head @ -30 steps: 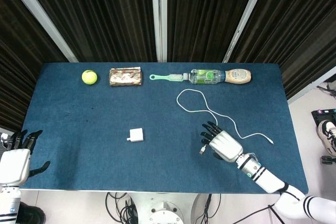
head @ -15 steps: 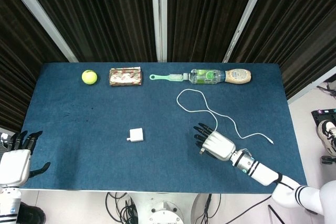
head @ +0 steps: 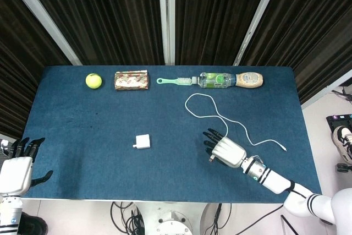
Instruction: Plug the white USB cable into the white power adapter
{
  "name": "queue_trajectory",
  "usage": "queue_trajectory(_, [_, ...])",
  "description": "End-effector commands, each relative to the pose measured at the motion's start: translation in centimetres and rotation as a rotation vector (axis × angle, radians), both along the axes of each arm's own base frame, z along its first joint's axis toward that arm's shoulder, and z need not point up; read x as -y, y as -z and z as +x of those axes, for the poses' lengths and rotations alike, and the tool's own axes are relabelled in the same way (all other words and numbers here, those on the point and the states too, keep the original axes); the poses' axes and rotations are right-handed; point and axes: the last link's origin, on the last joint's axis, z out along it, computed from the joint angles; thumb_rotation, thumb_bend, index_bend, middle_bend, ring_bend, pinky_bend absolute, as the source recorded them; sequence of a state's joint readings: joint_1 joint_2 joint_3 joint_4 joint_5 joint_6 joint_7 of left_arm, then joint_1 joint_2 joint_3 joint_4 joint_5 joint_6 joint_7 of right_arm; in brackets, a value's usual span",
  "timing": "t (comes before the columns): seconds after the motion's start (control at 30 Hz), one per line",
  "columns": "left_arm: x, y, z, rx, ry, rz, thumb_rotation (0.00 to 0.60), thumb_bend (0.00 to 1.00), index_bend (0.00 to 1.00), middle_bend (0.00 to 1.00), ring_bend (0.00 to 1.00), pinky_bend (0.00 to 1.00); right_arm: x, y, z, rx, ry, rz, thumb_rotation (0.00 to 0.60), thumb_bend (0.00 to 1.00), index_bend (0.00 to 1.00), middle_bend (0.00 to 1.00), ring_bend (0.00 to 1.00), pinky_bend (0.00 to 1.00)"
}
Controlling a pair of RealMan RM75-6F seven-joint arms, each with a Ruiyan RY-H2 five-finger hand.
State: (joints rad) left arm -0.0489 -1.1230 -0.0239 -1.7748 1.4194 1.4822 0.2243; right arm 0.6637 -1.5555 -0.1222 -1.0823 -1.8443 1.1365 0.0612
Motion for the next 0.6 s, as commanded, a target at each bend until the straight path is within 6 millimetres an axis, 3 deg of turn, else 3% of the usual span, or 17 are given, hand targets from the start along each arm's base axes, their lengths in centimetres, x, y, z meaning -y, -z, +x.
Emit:
queue_trajectory(0.03, [0.01,0.0,-0.02,0.0,-0.001,-0.001,0.6,0.15,0.12,0.14,0.04,0.0,-0.01,0.09,0.0,-0.001,0.0,0.001,0.6,0.3,0.49,0.26,0.03,0.0])
queue_trajectory(0.6, [-0.32,-0.14,0.28,-0.002,0.015,-0.009,0.6,0.15,0.12,0.14,0.04,0.0,0.31,-0.59,0.28,0.038,0.026,-0.032,0.6,0.37,0.57,0.38,0.14,0.0])
